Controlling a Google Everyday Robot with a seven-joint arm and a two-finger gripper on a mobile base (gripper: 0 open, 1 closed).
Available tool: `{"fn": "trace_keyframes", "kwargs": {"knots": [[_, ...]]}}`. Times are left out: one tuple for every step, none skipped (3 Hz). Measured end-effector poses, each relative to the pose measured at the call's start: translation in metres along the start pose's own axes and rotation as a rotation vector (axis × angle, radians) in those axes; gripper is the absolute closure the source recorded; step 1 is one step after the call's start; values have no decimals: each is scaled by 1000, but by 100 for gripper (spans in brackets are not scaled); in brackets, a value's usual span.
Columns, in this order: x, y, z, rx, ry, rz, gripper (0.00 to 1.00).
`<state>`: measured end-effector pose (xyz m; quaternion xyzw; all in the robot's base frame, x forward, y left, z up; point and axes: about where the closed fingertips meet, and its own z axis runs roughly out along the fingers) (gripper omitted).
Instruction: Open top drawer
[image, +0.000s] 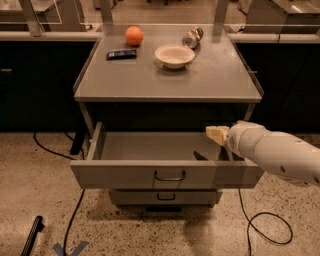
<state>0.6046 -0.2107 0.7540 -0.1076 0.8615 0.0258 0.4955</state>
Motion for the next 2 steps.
{"fn": "trace_keyframes", "kwargs": {"knots": [[0, 0, 0, 0, 0, 0, 0], [0, 0, 0, 0, 0, 0, 0]]}}
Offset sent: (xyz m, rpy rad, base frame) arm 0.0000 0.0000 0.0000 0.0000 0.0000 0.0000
